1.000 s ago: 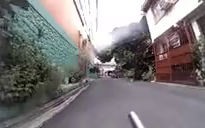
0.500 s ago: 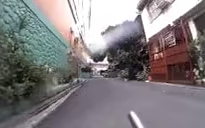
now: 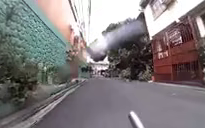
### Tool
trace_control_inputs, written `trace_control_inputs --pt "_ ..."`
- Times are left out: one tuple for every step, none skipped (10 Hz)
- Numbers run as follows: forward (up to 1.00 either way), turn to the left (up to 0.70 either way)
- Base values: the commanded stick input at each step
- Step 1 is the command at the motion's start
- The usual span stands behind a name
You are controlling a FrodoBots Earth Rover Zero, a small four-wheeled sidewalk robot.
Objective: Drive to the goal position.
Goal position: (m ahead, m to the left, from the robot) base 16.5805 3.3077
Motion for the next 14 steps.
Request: trace_control_inputs --pt "0.85 -0.31" --pt "0.85 -0.31" --pt "0.85 -0.31" --pt "0.85 -0.31" --pt "0.85 -0.12" --pt "0.85 -0.03" --pt "0.85 0.00" --pt "0.85 -0.03" --pt "0.85 -0.16" --pt "0.85 -0.29" --pt "0.85 -0.34" --pt "0.85 -0.34" --pt "0.85 -0.34" --pt "0.85 -0.30"
